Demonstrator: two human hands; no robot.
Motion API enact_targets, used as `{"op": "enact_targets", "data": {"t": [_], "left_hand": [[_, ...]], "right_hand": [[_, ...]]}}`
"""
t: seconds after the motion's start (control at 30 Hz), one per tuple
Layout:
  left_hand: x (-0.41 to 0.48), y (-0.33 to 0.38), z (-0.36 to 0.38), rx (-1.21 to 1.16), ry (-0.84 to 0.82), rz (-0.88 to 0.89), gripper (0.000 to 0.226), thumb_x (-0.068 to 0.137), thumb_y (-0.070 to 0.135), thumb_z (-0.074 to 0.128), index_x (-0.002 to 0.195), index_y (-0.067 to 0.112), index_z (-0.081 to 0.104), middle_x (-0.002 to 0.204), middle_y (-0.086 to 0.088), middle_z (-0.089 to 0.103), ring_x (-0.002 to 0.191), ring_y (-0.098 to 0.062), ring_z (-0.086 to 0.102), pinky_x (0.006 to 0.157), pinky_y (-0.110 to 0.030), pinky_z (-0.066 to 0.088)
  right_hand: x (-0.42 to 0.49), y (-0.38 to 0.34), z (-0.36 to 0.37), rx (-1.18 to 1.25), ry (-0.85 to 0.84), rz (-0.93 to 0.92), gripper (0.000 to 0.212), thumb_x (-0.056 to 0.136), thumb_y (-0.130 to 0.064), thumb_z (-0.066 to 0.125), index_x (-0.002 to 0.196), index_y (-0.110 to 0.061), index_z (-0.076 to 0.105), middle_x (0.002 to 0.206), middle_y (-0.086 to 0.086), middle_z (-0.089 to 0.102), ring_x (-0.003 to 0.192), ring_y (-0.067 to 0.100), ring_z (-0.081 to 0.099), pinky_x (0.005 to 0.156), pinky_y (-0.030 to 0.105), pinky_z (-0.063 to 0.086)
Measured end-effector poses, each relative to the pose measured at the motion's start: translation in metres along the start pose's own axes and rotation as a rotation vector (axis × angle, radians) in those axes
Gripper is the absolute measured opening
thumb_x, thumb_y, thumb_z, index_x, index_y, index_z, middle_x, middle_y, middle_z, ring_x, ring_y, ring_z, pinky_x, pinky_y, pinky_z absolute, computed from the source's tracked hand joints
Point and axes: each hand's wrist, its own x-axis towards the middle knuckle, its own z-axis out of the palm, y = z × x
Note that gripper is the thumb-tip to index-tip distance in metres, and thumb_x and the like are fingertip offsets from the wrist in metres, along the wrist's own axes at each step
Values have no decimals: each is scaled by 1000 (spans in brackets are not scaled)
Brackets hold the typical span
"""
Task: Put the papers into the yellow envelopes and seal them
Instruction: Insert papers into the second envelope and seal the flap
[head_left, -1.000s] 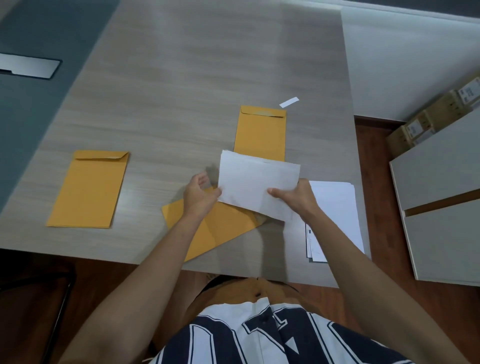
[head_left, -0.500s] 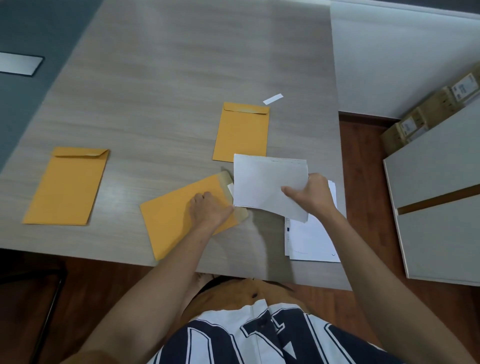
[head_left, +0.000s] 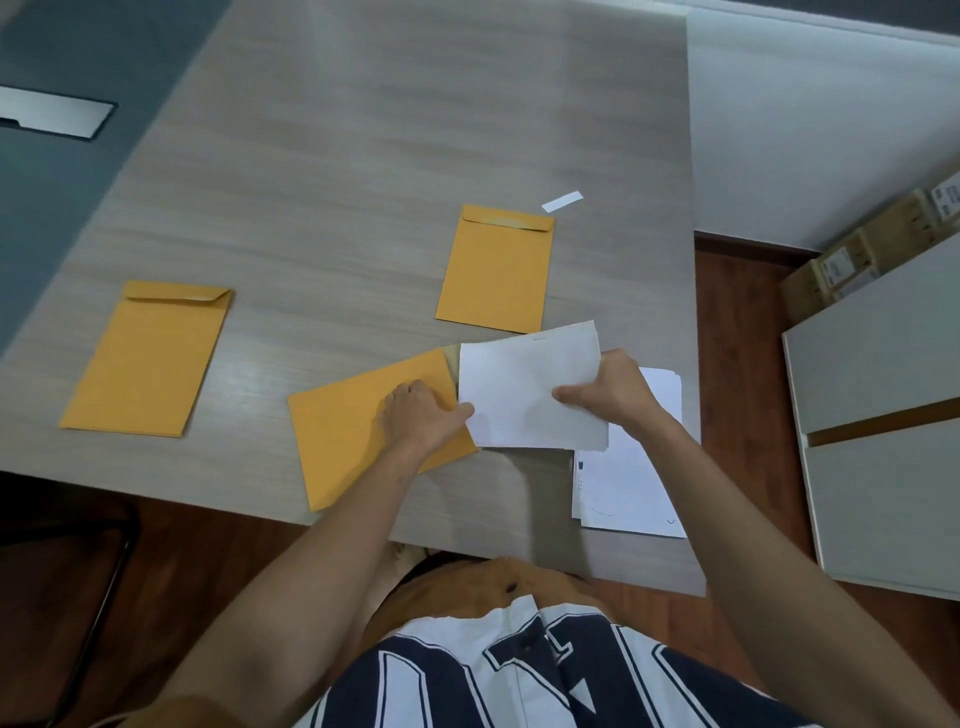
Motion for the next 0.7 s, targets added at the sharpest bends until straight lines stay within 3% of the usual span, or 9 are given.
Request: {"op": "enact_targets", "data": {"t": [0.3, 0.4, 0.47, 0.53, 0.6, 0.7], "left_hand": [[-13, -10, 1, 14, 21, 194, 42, 68, 48, 68, 85, 17, 45, 97, 1, 50, 99, -25, 47, 89, -40, 40], [-12, -15, -2, -15, 4, 278, 44, 67, 45, 72, 88, 19, 44, 97, 3, 46, 99, -23, 46, 83, -34, 40], [-9, -20, -10, 34, 27, 354, 62, 62, 53, 76, 104, 19, 48, 107, 3, 44, 105, -22, 44, 87, -31, 39], [-3, -25, -21, 171, 30, 432, 98, 52, 63, 77, 132, 22, 39, 128, 0, 39, 121, -23, 38, 100, -34, 34], [4, -30, -31, 317, -37, 493, 136, 43, 68, 80, 152, 28, 8, 153, -7, 20, 143, -28, 17, 114, -42, 22], [13, -34, -37, 490, -119, 556, 160, 37, 69, 84, 149, 34, -24, 162, -13, -6, 149, -32, -11, 121, -48, 4]], "right_hand": [[30, 5, 19, 168, -231, 136, 36, 71, -6, 81, 105, -8, 70, 104, 4, 72, 97, 23, 68, 81, 34, 56], [35, 6, 31, 128, -234, 178, 40, 67, -9, 83, 104, -8, 69, 103, 6, 72, 96, 26, 68, 80, 36, 57], [36, 10, 35, 114, -199, 202, 42, 63, -13, 86, 101, -8, 70, 101, 6, 72, 95, 25, 69, 79, 36, 58], [34, 14, 36, 163, -158, 216, 43, 61, -17, 90, 99, -11, 72, 99, 2, 73, 92, 20, 69, 72, 31, 56], [32, 17, 37, 213, -125, 218, 44, 58, -22, 93, 96, -13, 73, 98, 0, 73, 91, 19, 69, 73, 31, 56], [33, 24, 40, 222, -77, 199, 36, 69, -23, 86, 99, -11, 70, 104, 3, 71, 95, 23, 68, 80, 36, 56]]}}
